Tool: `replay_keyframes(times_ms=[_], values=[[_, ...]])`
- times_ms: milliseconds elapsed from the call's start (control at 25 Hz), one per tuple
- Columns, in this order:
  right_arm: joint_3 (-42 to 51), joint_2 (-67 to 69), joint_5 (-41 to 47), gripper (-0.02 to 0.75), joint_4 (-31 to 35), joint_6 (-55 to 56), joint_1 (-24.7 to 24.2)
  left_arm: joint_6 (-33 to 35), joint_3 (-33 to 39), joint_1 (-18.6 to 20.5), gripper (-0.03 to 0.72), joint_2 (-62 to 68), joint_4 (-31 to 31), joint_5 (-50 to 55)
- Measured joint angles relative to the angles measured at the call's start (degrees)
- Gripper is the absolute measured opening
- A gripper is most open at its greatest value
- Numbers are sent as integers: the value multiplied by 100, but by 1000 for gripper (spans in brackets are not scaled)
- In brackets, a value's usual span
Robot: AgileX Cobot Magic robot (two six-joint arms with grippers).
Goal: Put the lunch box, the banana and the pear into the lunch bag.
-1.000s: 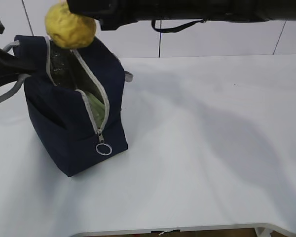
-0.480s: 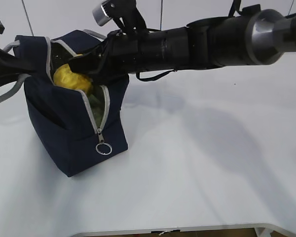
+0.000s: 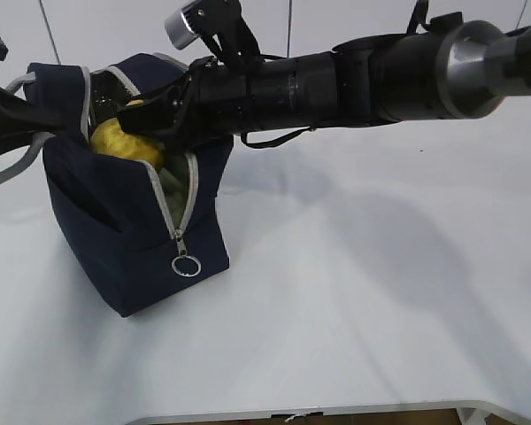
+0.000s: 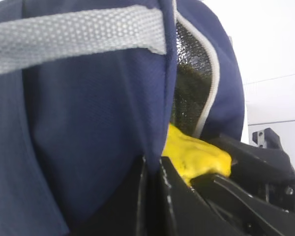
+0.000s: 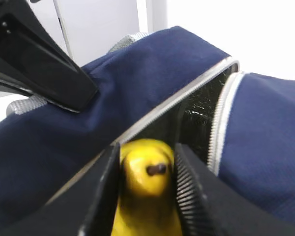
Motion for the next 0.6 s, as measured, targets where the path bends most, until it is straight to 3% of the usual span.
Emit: replay_keyframes(times_ms=[200, 600], values=[[-8, 0, 47, 347, 13, 0, 0, 0, 0, 0, -13, 0, 0, 0], [-58, -251, 55, 350, 13, 43, 0, 58, 0, 0, -13, 0, 0, 0]])
